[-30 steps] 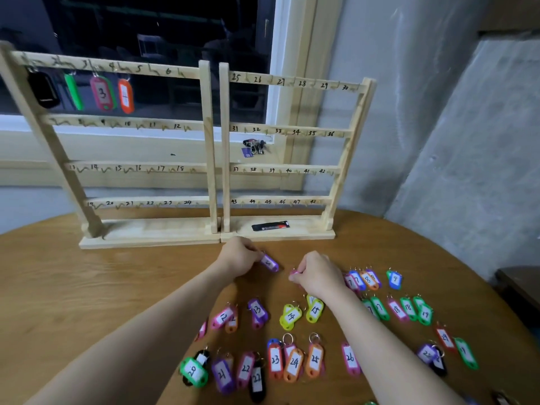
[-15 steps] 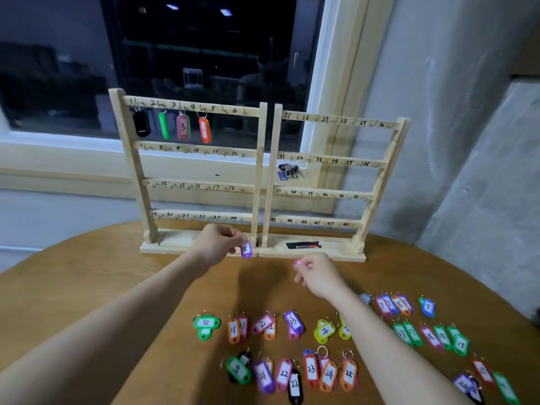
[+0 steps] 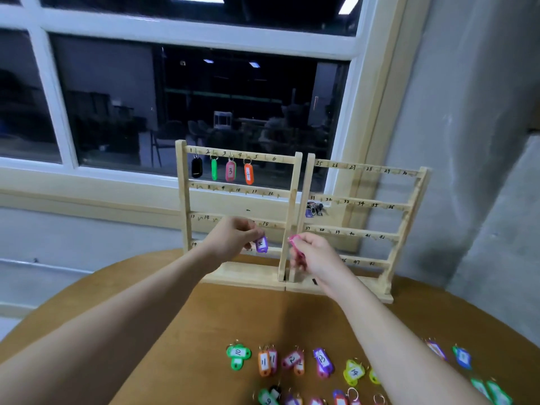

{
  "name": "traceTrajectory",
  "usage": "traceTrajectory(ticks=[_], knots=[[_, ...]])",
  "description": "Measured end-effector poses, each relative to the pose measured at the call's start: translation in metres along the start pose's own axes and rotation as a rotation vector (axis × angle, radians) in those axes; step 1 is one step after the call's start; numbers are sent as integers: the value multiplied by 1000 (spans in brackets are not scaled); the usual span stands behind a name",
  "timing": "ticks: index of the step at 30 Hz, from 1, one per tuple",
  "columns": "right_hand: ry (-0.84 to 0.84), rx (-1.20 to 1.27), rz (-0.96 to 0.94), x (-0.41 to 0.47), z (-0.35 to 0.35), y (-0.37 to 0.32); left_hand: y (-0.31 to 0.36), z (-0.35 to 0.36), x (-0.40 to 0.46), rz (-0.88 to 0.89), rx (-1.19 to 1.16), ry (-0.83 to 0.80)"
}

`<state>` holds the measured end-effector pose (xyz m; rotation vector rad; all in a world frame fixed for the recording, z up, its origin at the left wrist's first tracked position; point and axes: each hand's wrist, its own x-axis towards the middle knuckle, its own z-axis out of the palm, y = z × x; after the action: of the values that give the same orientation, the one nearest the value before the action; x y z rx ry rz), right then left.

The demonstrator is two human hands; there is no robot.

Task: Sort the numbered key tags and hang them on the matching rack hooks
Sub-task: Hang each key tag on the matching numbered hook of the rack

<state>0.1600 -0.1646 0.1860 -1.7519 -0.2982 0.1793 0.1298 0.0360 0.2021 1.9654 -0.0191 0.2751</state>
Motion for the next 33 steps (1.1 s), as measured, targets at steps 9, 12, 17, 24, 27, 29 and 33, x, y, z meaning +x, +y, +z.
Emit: traceTrajectory(ticks=[9, 12, 17, 24, 27, 29, 33], knots=[[13, -53, -93, 13, 15, -46, 44, -37, 22, 71, 69, 59], [11, -54, -136, 25, 18, -56, 58, -44, 37, 92, 102, 145], [57, -59, -218, 42, 19, -73, 76, -50, 65, 138, 98, 225], [202, -117, -358, 68, 16, -95, 88, -41, 93, 140, 136, 263], [255, -93, -399, 79, 12, -100, 87, -36, 102, 133, 140, 295], [266, -66, -408, 84, 11, -101, 85, -34, 105, 120, 144, 310], [289, -37, -408, 92, 8, -103, 80, -32, 109, 116, 168, 347]])
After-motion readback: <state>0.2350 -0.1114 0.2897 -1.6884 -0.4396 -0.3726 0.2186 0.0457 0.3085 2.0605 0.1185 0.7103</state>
